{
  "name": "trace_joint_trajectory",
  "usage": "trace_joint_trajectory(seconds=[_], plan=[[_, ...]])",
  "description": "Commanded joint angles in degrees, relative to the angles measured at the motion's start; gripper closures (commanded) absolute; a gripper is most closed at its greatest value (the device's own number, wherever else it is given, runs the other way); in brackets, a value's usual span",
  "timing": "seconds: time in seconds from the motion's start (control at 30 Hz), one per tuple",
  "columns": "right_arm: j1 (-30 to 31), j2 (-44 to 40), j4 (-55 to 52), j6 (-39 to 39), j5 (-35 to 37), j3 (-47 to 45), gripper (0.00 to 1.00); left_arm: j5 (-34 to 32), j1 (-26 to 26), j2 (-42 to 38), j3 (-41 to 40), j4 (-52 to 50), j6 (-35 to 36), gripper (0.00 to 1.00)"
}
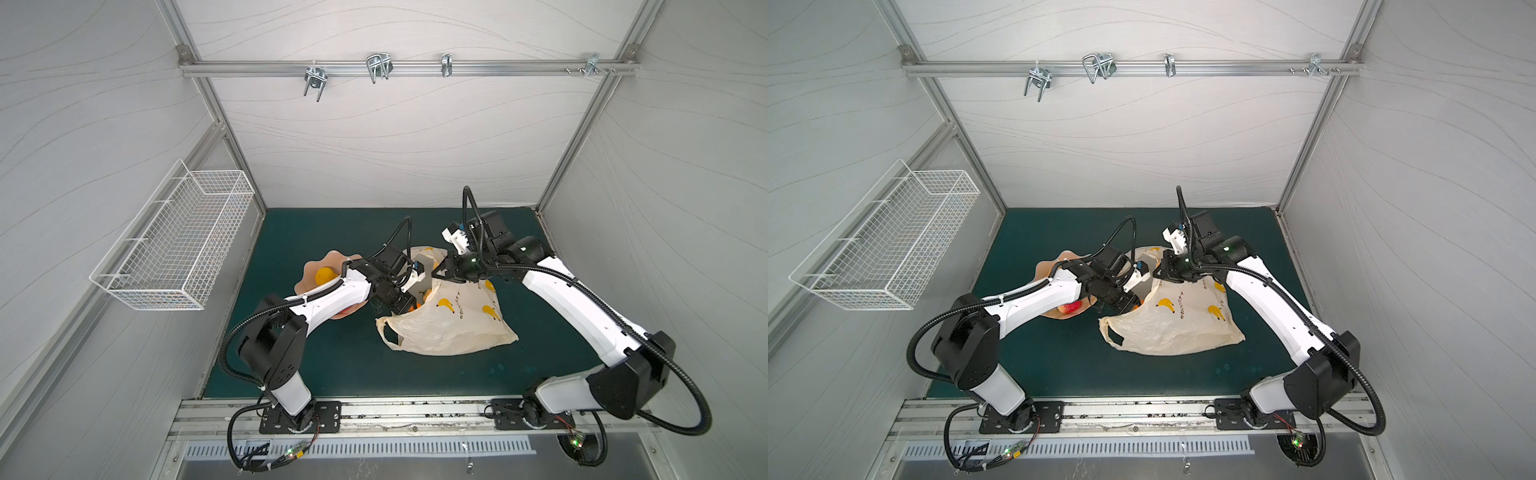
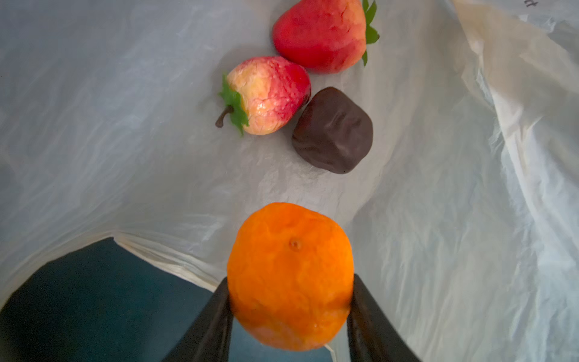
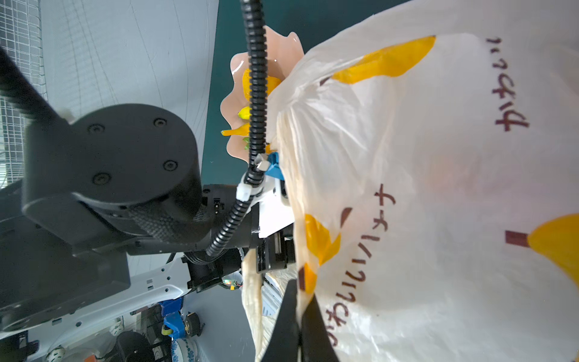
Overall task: Place the fruits into the plastic bag
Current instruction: Place the fruit in the plastic bag.
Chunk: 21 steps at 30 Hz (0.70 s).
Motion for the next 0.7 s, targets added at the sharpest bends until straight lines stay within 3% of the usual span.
trace_joint_trajectory(seconds=[0.0, 0.5, 0.67], plan=[[0.51, -1.03, 1.89, 1.53, -1.5, -0.81, 1.0, 4.78, -0.36, 1.96, 3.4, 4.84, -4.17, 0.64], [0.47, 0.34, 6.92, 4.32, -4.58, -2.4, 1.0, 10.32, -2.74, 7.56, 5.87, 12.46, -16.93, 0.59], [0.49, 0.48, 8.07, 4.88, -5.24, -3.0, 1.0, 11.25, -3.14, 9.58, 6.13, 15.83, -21.78, 0.5]])
